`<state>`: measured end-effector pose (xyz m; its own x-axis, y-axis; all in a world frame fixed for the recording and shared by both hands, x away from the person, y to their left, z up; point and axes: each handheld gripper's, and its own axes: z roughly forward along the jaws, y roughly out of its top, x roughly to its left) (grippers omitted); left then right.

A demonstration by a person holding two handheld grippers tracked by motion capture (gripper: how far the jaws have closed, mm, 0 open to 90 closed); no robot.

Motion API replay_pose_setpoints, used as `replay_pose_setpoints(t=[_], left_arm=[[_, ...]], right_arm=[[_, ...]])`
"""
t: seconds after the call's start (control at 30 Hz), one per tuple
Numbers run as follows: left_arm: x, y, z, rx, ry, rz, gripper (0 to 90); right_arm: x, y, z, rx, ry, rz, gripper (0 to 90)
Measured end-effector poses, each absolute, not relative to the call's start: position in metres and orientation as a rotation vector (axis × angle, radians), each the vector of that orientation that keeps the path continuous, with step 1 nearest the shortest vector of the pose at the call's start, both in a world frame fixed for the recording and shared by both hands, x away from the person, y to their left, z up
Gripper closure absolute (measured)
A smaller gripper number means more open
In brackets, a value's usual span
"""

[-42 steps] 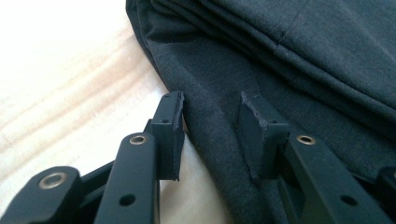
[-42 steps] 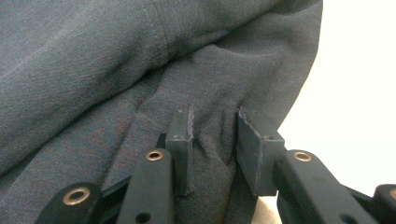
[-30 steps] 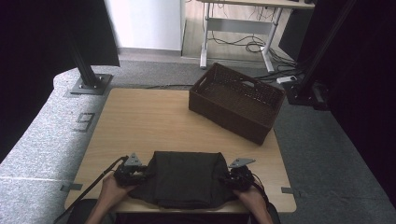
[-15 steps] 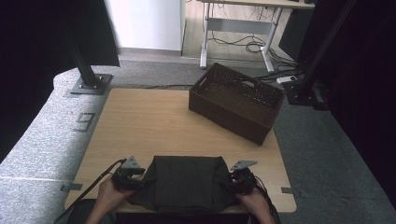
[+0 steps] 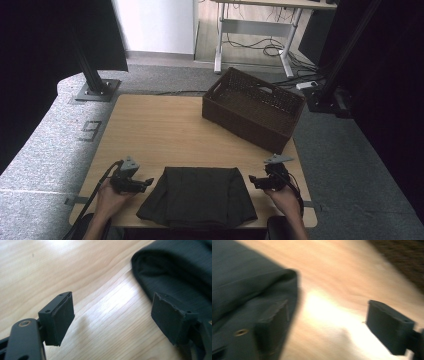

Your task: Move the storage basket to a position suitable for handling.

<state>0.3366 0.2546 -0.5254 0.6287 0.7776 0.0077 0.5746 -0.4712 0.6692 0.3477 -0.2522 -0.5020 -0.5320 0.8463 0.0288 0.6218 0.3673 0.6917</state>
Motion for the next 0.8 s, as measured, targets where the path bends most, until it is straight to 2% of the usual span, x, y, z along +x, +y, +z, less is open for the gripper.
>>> replay_pose_setpoints(t=[0.2, 0.3, 0.5, 0.8], left_arm=[[0.34, 0.257, -0.537, 2.258, 1.096, 0.437, 16.7], [0.341, 0.26, -0.54, 2.231, 1.115, 0.407, 16.4], [0.337, 0.266, -0.547, 2.171, 1.088, 0.426, 15.6], [0.337, 0.265, -0.547, 2.172, 1.086, 0.426, 15.1]], right_arm=[[0.361, -0.267, -0.494, 1.338, 2.263, 0.928, 12.7], [0.369, -0.275, -0.487, 1.364, 2.232, 0.932, 13.1], [0.39, -0.291, -0.468, 1.415, 2.138, 0.895, 17.0], [0.411, -0.307, -0.44, 1.453, 2.037, 0.869, 22.2]])
